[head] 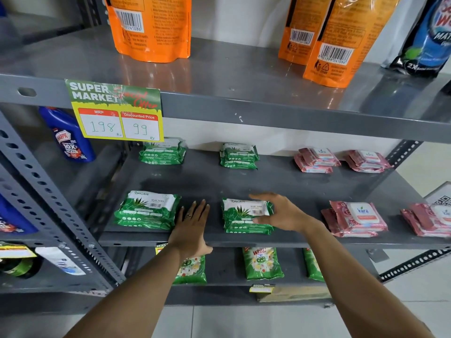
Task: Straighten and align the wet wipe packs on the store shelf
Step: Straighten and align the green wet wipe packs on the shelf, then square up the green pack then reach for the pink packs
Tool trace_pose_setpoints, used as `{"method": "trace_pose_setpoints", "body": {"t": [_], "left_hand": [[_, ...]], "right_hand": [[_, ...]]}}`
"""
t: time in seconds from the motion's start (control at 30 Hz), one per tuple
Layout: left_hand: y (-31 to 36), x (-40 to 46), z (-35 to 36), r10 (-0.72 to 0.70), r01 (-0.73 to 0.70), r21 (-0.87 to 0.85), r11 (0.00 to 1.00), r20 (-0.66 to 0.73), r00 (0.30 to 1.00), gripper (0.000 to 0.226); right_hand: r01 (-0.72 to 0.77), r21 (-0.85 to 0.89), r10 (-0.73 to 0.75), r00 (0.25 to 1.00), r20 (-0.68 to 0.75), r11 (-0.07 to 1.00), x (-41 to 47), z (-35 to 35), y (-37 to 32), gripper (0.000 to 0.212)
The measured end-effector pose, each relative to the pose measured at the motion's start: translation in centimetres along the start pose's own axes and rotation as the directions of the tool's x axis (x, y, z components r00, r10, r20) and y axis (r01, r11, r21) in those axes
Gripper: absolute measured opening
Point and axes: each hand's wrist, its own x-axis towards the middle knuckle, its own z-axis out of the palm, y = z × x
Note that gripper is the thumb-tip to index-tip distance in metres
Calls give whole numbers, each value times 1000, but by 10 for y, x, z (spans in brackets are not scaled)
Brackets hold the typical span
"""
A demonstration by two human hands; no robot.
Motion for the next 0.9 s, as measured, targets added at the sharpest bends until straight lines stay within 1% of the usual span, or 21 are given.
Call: {"method": "trace_pose_setpoints", "body": {"t": [0.13,0.2,0.27,0.33,0.4,0.43,0.5,0.57,0.63,0.67,0.73,0.8,0.9], "left_hand": [[-1,0,0,11,-11,-2,1000,-1,1000,121],[0,0,-1,15,-15,-3,1000,-7,1000,122],[0,0,-2,15,-15,-6,1000,-13,1000,122],[0,0,-1,15,-15,-4,1000,-12,1000,123],[-1,1,1,20,-20,-6,1000,-19,1000,122],[-1,1,2,23,-24,-16,1000,-26,999,121],[-3,3,3,27,-28,-48,998,-16,1000,118],[-4,3,4,31,-32,-65,997,-21,999,116],[-3,3,5,33,-35,-57,998,-43,999,117],[-2,3,6,30,-33,-59,998,-53,998,116],[-2,4,7,31,-35,-56,998,-66,997,117],[-3,4,7,29,-31,-35,999,-68,997,119],[-4,4,6,38,-39,-22,999,-62,997,121]], "right_hand": [[-23,-40,26,997,71,999,3,6,2,77],[-29,-33,32,997,73,999,2,6,2,78],[-9,0,9,1000,28,1000,-2,1,-3,77],[4,35,-1,996,-93,999,-9,-10,-5,71],[-23,18,27,964,-264,1000,-17,-26,7,62],[-56,-4,51,935,-352,998,-23,-35,19,56],[-155,-37,115,853,-509,987,-38,-55,45,46],[-281,-23,211,769,-603,959,-56,-75,71,41],[-393,-2,306,717,-626,919,-72,-90,95,41],[-432,-17,328,709,-625,902,-78,-95,105,43],[-480,-54,349,706,-617,875,-86,-98,119,47],[-501,-47,378,709,-595,864,-89,-98,127,49],[-498,-55,383,727,-570,865,-89,-92,134,47]]}}
